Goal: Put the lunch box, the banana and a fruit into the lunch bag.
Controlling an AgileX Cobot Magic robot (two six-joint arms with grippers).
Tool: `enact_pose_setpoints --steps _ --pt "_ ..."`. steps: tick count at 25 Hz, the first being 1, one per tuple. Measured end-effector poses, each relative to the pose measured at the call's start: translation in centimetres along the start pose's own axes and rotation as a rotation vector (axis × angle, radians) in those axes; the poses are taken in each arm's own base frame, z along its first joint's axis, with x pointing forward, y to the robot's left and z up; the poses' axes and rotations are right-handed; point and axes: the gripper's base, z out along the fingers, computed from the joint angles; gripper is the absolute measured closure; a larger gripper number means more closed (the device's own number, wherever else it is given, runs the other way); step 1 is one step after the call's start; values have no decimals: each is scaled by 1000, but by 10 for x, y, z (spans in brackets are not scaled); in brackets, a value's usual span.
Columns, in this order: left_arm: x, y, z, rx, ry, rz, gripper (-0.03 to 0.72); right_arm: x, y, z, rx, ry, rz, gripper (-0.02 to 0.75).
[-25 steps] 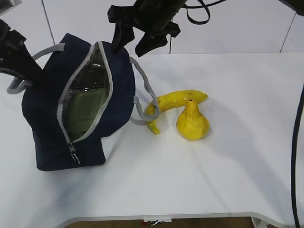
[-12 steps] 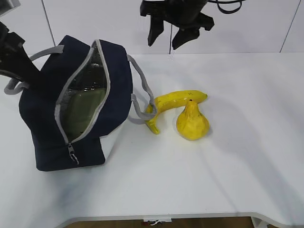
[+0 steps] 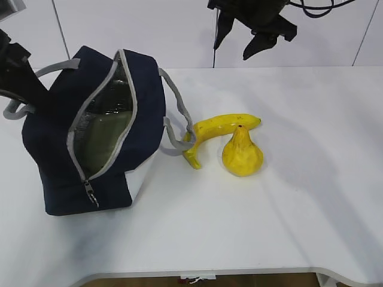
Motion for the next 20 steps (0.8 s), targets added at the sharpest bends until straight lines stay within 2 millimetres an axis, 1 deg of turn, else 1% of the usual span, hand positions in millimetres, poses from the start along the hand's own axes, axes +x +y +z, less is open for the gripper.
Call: enact_pose_setpoints --steps 2,4,9,10,15,17,20 --pt "0 0 0 -2 -3 0 689 1 0 4 -11 13 34 226" --pt "0 0 0 -4 -4 1 689 4 -2 13 -3 41 67 226" --pt "0 1 0 -6 -5 1 689 23 -16 45 48 165 122 226" --pt "-1 1 0 -7 -7 1 689 25 -17 49 49 180 128 226" --pt "-1 1 0 -9 -9 1 689 27 -19 52 49 194 136 226" --pt "-1 1 0 -9 -9 1 689 27 -20 52 64 188 193 226" --pt "-1 1 0 -9 -9 1 689 25 -23 53 113 160 329 226"
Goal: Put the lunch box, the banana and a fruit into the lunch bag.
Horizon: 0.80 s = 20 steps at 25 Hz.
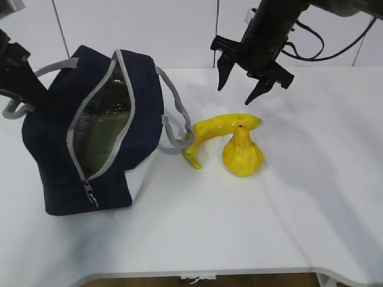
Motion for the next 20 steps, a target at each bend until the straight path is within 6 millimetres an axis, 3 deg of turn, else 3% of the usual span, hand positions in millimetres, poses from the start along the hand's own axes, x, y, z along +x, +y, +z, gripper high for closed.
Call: enact_pose_setpoints --steps 8,20 --pt "-1 1 0 -8 -13 0 689 -1 -2 1 17 -14 216 226" --pt "-2 1 0 -11 -17 -2 690 1 -15 33 129 -20 401 228"
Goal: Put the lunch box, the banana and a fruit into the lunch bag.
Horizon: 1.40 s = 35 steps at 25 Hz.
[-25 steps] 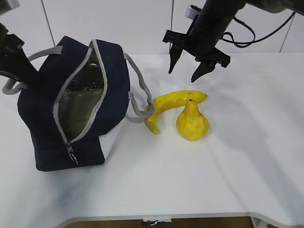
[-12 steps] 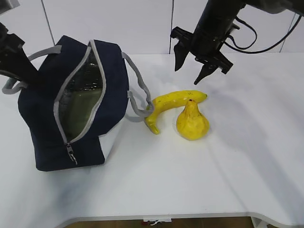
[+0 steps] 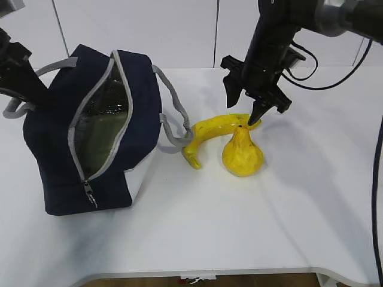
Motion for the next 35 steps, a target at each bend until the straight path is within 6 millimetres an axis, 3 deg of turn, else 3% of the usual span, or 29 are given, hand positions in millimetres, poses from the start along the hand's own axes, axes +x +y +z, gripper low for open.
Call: enact_pose_setpoints --steps 7,21,35 --pt "0 0 0 -1 1 1 690 1 -1 26 31 47 58 228" --pt "1 1 0 -10 6 5 690 -4 9 27 -79 -1 93 228" --pt "1 2 0 -20 13 11 690 -2 7 48 -52 43 116 229"
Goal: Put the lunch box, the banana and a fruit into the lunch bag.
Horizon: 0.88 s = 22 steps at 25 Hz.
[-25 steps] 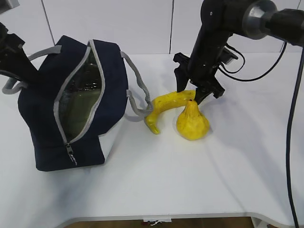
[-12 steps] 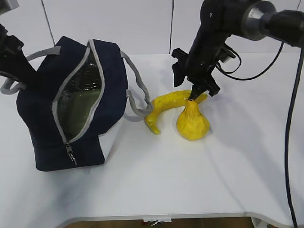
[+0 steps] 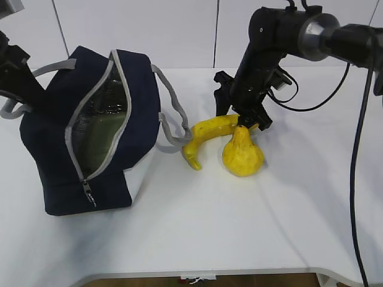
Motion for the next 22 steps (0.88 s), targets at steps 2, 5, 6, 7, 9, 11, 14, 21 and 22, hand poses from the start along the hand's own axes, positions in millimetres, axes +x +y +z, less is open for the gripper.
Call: enact_pose_setpoints --steps 2,5,6,7,9,11,14,21,22 --pt "0 0 0 0 0 0 690 1 -1 3 4 13 8 229" --pt "0 0 0 -1 0 0 690 1 -1 6 7 22 13 231" --pt "0 0 0 -1 0 0 690 1 -1 7 9 24 14 239" --pt "0 0 0 -1 0 0 690 1 -1 7 9 24 14 253" --pt "0 0 0 -2 1 1 690 1 -1 8 8 27 15 303" --pt "0 0 0 -4 2 2 690 3 -1 9 5 43 24 372" --pt "0 0 0 -4 3 2 690 4 -1 10 1 57 31 450" --pt "1 1 0 -12 7 6 690 11 3 9 -38 133 60 466" --pt "1 1 0 -14 6 7 690 13 5 9 -53 158 51 467"
